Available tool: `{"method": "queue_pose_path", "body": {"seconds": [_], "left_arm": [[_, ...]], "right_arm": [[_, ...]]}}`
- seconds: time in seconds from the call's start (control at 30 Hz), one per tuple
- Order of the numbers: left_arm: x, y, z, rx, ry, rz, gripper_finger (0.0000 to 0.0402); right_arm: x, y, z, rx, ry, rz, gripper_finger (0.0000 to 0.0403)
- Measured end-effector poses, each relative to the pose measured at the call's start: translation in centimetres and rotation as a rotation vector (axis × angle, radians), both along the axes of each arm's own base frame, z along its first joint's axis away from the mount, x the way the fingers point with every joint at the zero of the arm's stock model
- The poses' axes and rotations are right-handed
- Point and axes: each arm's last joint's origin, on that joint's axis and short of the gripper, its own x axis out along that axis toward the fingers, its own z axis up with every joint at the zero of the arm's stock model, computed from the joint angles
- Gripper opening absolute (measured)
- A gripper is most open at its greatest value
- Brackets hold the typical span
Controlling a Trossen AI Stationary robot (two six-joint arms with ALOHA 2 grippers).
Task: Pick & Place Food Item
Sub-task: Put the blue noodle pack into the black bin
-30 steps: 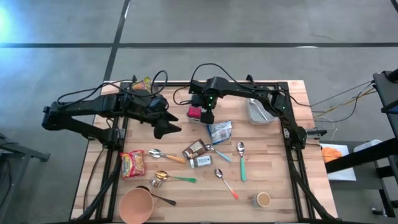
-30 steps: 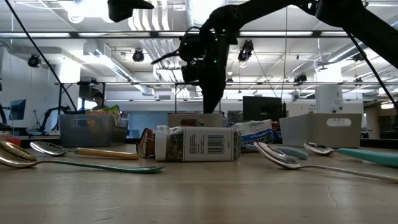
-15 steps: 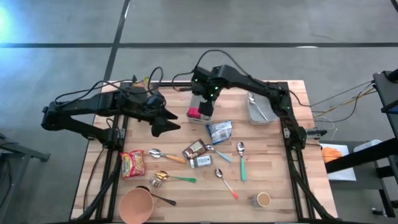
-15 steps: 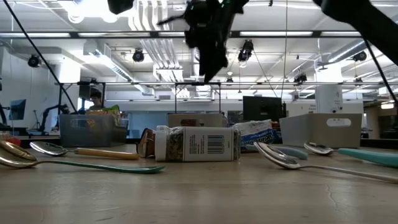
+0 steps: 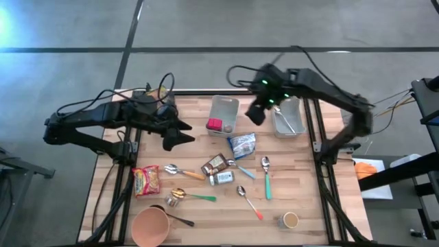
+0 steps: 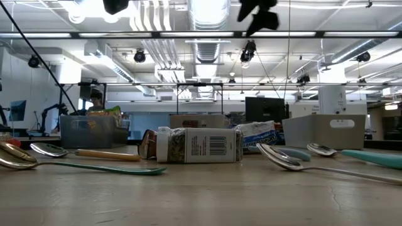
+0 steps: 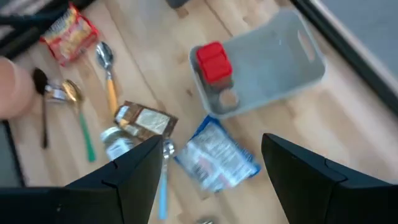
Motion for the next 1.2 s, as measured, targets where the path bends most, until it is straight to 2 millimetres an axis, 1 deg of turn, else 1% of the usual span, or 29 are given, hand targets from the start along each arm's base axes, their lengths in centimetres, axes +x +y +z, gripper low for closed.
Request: {"method": "queue_pose_path", "body": {"seconds": [0.13, 0.23, 0.3, 0.47, 0.57, 0.73, 0.87, 1.0, 1.2], "left_arm": [[0.1, 0.0, -0.6, -0.006, 0.023, 0.013, 0.0344], [0.1, 0.0, -1.0, -0.034, 0.038, 0.03, 0.0344], [0.1, 0.1, -1.1, -0.049, 0.044, 0.046, 0.0344], [0.1, 0.1, -1.1, -0.066, 0.042, 0.057, 0.0344], [0.1, 0.1, -1.1, -0.066, 0.043, 0.057, 0.0344], [0.1, 0.1, -1.1, -0.066, 0.043, 0.057, 0.0344], [0.1, 0.1, -1.1, -0.066, 0.043, 0.057, 0.0344], [0.1, 0.1, -1.1, -0.066, 0.044, 0.057, 0.0344], [0.1, 0.1, -1.1, -0.073, 0.044, 0.06, 0.0344]], "right_arm": [[-3.2, 1.4, -1.7, 0.084, -0.092, -0.118, 0.0271], [-4.6, 2.5, -3.1, 0.165, -0.199, -0.191, 0.0271], [-5.2, 3.3, -4.4, 0.208, -0.238, -0.215, 0.0271], [-6.2, 5.0, -8.2, 0.27, -0.22, -0.317, 0.0271], [-6.8, 5.7, -9.7, 0.298, -0.232, -0.357, 0.0271], [-7.7, 6.5, -11.8, 0.343, -0.217, -0.39, 0.0271], [-8.2, 6.8, -13.7, 0.366, -0.168, -0.42, 0.0271], [-8.0, 6.9, -15.6, 0.39, -0.133, -0.459, 0.0271], [-7.2, 6.6, -18.3, 0.388, -0.172, -0.526, 0.0271]]}}
